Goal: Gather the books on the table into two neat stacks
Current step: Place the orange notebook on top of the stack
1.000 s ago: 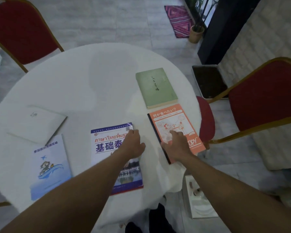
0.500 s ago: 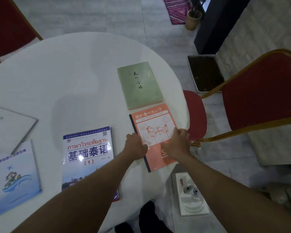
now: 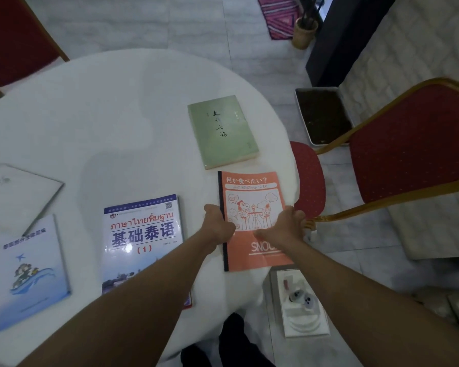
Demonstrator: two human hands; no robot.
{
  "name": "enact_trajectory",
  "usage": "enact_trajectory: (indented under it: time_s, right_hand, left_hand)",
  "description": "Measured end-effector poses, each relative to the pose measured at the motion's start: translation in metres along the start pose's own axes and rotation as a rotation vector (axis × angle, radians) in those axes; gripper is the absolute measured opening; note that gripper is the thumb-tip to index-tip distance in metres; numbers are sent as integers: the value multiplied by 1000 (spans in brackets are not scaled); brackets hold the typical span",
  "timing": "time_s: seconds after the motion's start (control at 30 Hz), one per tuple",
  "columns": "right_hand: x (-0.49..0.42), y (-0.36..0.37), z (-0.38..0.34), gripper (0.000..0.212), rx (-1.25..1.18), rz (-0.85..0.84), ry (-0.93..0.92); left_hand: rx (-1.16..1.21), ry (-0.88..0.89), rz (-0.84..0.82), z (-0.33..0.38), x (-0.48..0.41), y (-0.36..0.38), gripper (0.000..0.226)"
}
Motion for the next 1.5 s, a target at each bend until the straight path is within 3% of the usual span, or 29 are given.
enact_trajectory:
  time_s: [0.13,0.33,0.4,0.57,0.7,1.13,1.27,1.5]
  right_hand:
    - [16,-1,-13,97,-157,-12,-52]
    - [48,5,-62,94,-229,9,-185]
    - [59,13,-81,92,-252,-5,-225]
    - [91,41,-125,106,-268,-66,-316]
    - [114,63,-151,105,-235,-87,-350]
    - [150,108,-180,97,-24,-47,-365]
    - [148,108,-180,94,67,-26,-357]
    - [137,121,-182,91,-32,-117,-404]
  left_hand:
    - [-70,56,-13,3,12,-18,57]
    - [-123,123,105,-5,29,-82,62]
    - [-121,138,131,-11,36,-106,55]
    - [-166,220,186,-26,54,-157,48]
    - [-223,325,176,-38,64,-186,47]
    - [-553,205,382,-91,68,-245,48]
    - [-517,151,359,-99,63,-248,51]
    - [-552,133,343,-103,54,-247,61]
Point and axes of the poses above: each hand's wrist, its own x-axis away from the middle knuckle, its own y-axis out of the palm, z = x × y, the point moved 9 cm from there along -x, towards the middle knuckle, and after that the axes turned 14 degrees about x, right-handed, at the moved point
